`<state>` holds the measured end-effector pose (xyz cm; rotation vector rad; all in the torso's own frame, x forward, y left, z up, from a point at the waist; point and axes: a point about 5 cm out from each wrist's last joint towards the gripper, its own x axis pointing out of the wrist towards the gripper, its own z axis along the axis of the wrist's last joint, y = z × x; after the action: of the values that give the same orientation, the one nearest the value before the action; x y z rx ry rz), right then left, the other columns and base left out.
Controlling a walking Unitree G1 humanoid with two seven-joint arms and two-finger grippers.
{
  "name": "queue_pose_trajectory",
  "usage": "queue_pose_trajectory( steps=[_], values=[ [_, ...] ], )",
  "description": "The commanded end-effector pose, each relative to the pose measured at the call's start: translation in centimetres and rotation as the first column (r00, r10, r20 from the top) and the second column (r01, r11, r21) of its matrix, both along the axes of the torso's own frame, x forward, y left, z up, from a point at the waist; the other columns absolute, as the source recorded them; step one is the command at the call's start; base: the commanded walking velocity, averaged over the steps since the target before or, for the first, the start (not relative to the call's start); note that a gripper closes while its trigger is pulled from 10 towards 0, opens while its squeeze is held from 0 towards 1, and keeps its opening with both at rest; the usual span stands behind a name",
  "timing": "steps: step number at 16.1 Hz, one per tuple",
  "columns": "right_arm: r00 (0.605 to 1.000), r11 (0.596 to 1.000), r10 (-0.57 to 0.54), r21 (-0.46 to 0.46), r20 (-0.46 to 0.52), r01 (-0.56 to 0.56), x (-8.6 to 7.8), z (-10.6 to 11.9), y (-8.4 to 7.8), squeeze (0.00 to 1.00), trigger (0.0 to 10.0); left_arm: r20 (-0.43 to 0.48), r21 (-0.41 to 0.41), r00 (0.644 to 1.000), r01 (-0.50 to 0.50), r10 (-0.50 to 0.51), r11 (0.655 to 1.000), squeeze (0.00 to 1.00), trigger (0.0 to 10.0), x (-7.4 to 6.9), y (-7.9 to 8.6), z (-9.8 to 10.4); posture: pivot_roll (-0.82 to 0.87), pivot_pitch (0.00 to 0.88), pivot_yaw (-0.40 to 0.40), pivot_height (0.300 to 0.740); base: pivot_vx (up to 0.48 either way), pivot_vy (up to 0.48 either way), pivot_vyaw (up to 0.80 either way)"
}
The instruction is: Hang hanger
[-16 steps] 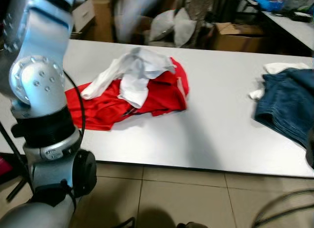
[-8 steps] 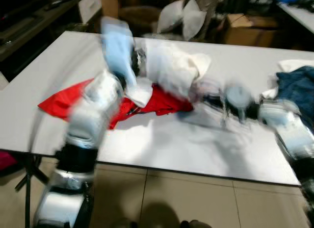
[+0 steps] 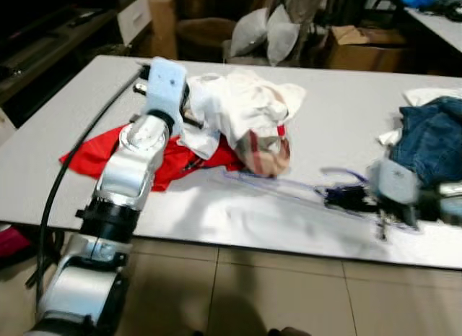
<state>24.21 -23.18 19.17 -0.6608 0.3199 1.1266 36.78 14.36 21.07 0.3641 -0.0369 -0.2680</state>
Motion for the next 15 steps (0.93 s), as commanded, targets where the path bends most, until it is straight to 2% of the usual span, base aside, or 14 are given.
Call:
queue_pose_trajectory(
  steps=[1, 2, 3, 5, 6, 7, 8, 10, 11, 12, 13, 14, 15],
  values=[
    [1.000, 0.999, 0.013, 0.045, 0.024, -0.014, -0.5, 2.0, 0.1, 0.00, 10.0, -0.067, 0.085, 0.993, 0.108, -0.102, 0.991, 0.00, 10.0, -0.5, -0.5, -1.5, -0.19, 0.000, 0.058, 0.740, 0.000, 0.000, 0.00],
    [0.997, 0.994, -0.036, 0.109, 0.065, 0.029, -0.4, 3.3, -0.1, 0.00, 10.0, -0.149, 0.101, 0.970, 0.209, -0.193, 0.973, 0.67, 10.0, -1.7, -0.6, -2.7, -0.19, 0.000, 0.060, 0.740, 0.000, 0.000, 0.00],
    [0.990, 0.980, -0.104, 0.181, 0.098, 0.085, -0.1, 4.5, -0.3, 0.00, 10.0, -0.207, 0.067, 0.950, 0.252, -0.234, 0.965, 1.00, 10.0, -2.9, -0.3, -3.4, -0.19, 0.000, 0.064, 0.740, 0.000, 0.000, 0.00],
    [0.978, 0.952, -0.182, 0.268, 0.106, 0.148, -0.2, 5.1, -0.5, 0.00, 10.0, -0.290, 0.023, 0.918, 0.291, -0.272, 0.957, 1.00, 10.0, -4.8, 0.5, -4.3, -0.19, 0.000, 0.066, 0.740, 0.000, 0.000, 0.00],
    [0.970, 0.934, -0.224, 0.303, 0.092, 0.187, -0.4, 4.8, -0.2, 0.00, 10.0, -0.356, 0.015, 0.890, 0.312, -0.287, 0.950, 1.00, 10.0, -6.3, 1.3, -5.1, -0.19, 0.000, 0.069, 0.740, 0.000, 0.000, 0.00],
    [0.967, 0.926, -0.240, 0.317, 0.080, 0.204, -0.6, 4.5, 0.0, 0.00, 10.0, -0.385, 0.003, 0.872, 0.330, -0.303, 0.944, 1.00, 10.0, -7.2, 1.6, -5.5, -0.19, 0.000, 0.066, 0.740, 0.000, 0.000, 0.00],
    [0.963, 0.911, -0.266, 0.340, 0.051, 0.234, -1.1, 3.8, 0.6, 0.00, 10.0, -0.425, -0.048, 0.838, 0.356, -0.341, 0.933, 1.00, 10.0, -9.0, 1.9, -5.8, -0.18, 0.000, 0.065, 0.740, 0.000, 0.000, 0.00],
    [0.952, 0.882, -0.306, 0.376, -0.002, 0.284, -1.5, 2.4, 1.8, 0.00, 10.0, -0.430, -0.200, 0.813, 0.337, -0.392, 0.920, 1.00, 10.0, -11.2, 2.4, -5.8, -0.17, 0.000, 0.061, 0.740, 0.000, 0.000, 0.00],
    [0.928, 0.846, -0.371, 0.401, -0.031, 0.352, -1.3, 1.2, 2.8, 0.00, 10.0, -0.349, -0.278, 0.837, 0.336, -0.420, 0.900, 1.00, 10.0, -12.3, 2.6, -5.0, -0.16, 0.000, 0.052, 0.740, 0.000, 0.000, 0.00],
    [0.904, 0.810, -0.423, 0.424, -0.054, 0.405, -1.0, 0.6, 3.5, 0.00, 10.0, -0.264, -0.302, 0.882, 0.308, -0.390, 0.902, 1.00, 10.0, -12.4, 2.7, -4.1, -0.16, 0.000, 0.050, 0.740, 0.000, 0.000, 0.00],
    [0.888, 0.785, -0.456, 0.442, -0.062, 0.434, -0.8, 0.4, 3.8, 0.00, 10.0, -0.212, -0.302, 0.911, 0.283, -0.354, 0.910, 1.00, 10.0, -12.3, 2.7, -3.6, -0.16, 0.000, 0.050, 0.740, 0.000, 0.000, 0.00],
    [0.830, 0.712, -0.556, 0.491, -0.042, 0.502, -0.2, 0.2, 4.5, 0.00, 10.0, -0.154, -0.336, 0.952, 0.199, -0.263, 0.921, 0.67, 10.0, -11.7, 2.3, -3.1, -0.16, 0.000, 0.050, 0.740, 0.000, 0.000, 0.00],
    [0.759, 0.636, -0.650, 0.529, -0.025, 0.562, 0.3, 0.0, 5.1, 0.00, 10.0, -0.097, -0.384, 0.984, 0.104, -0.152, 0.918, 0.58, 10.0, -11.1, 1.9, -2.7, -0.17, 0.000, 0.032, 0.740, 0.000, 0.000, 0.00]
  ],
)
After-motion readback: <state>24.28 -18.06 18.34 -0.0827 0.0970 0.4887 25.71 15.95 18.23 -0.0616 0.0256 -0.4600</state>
